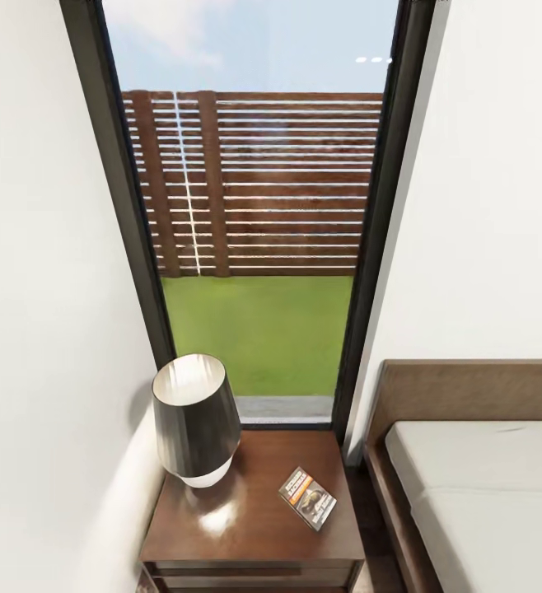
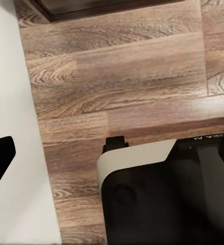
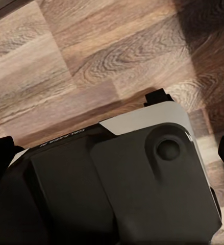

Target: In the bedroom, move the book from the bed onto either nightstand, and place the two sandals side by side next to the bed.

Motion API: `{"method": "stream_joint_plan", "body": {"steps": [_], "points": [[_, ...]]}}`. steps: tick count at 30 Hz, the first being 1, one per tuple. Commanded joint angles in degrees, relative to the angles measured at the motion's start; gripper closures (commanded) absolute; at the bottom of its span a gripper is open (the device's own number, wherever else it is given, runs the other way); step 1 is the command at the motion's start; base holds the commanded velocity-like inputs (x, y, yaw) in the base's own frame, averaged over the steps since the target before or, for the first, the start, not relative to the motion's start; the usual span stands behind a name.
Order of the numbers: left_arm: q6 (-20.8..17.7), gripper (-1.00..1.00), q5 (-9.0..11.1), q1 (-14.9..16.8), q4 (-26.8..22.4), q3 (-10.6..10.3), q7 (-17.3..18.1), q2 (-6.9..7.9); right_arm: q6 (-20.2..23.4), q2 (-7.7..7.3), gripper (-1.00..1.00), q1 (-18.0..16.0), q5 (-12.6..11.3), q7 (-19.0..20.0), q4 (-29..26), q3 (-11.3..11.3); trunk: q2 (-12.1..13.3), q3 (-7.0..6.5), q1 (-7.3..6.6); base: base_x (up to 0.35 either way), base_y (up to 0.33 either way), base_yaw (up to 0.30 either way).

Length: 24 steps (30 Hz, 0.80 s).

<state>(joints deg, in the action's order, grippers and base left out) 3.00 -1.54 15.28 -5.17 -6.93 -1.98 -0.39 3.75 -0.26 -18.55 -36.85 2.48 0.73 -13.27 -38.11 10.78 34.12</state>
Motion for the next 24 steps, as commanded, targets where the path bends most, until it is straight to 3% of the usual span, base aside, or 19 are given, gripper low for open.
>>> {"method": "stream_joint_plan", "body": {"steps": [1,14,24], "points": [[0.26,-1.0,-0.12,-0.04,0.07,-0.36,-0.21,0.01,0.12,-0.05,-1.0,0.2,-0.55,0.24,0.07,-0.46,0.35,-0.1,-0.21,0.0,0.0,0.0],[0.41,-1.0,0.4,-1.77,0.08,-0.36,-0.32,0.28,0.14,-0.08,-1.0,2.68,-0.53,0.24,0.15,-0.45,5.56,-2.44,-3.07,0.0,0.0,0.0],[0.43,-1.0,0.39,-2.33,0.15,-0.36,-0.54,0.3,0.16,-0.11,-1.0,6.9,-0.56,0.24,0.21,-0.43,9.57,-4.23,-5.26,0.0,0.0,0.0]]}}
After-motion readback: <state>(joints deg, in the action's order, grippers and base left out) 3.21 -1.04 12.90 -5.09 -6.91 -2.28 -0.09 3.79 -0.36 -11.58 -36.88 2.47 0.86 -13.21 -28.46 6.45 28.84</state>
